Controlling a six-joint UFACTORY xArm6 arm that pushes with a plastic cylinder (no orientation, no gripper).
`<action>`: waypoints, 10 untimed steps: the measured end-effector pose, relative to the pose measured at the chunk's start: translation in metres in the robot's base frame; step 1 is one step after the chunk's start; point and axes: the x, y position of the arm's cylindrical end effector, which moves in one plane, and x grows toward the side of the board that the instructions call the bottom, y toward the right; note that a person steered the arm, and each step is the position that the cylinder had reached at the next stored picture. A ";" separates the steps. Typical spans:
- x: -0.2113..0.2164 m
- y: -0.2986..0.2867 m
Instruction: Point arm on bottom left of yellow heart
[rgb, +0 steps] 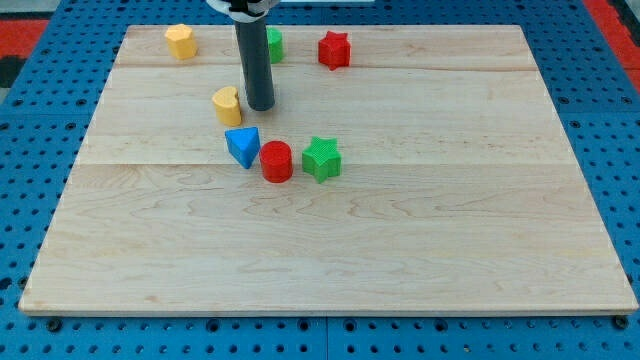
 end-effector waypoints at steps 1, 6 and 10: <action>-0.015 0.000; 0.026 -0.151; 0.054 -0.090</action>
